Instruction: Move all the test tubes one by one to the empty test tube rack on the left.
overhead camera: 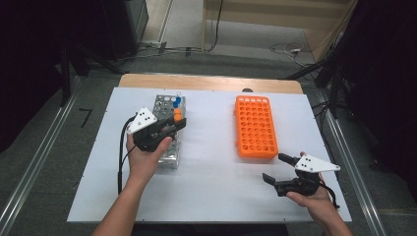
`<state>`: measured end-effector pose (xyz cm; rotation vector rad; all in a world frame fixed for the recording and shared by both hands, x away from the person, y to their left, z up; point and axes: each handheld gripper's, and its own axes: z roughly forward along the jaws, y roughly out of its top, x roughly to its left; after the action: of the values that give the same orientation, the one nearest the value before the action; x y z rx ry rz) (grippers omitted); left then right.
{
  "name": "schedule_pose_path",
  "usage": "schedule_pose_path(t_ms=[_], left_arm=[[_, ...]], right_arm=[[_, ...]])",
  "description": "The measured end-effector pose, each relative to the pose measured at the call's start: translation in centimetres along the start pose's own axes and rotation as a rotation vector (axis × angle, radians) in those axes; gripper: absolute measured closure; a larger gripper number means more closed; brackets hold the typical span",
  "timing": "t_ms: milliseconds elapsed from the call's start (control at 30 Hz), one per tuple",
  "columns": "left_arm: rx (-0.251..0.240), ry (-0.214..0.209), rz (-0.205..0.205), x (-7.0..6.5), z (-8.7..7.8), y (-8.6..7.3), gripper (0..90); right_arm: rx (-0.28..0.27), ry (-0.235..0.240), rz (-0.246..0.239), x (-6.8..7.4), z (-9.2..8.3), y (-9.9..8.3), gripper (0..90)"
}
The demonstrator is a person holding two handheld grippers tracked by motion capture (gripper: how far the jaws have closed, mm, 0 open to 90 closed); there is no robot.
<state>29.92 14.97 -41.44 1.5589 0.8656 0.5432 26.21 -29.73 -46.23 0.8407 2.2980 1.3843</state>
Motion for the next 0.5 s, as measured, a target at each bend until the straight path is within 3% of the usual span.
schedule_pose_path(t_ms=[300,500], left_arm=[[-0.038,0.087,-0.026,1.9,0.9,0.1,71.1],[-0.052,0.118,-0.050,2.7,1.7,-0.2,71.1]], right_arm=[[0.019,-0.031,0.030,-1.2,-1.2,-1.5,6.5],[0.010,-0.034,0.042,-1.6,-1.3,-1.5,6.5]])
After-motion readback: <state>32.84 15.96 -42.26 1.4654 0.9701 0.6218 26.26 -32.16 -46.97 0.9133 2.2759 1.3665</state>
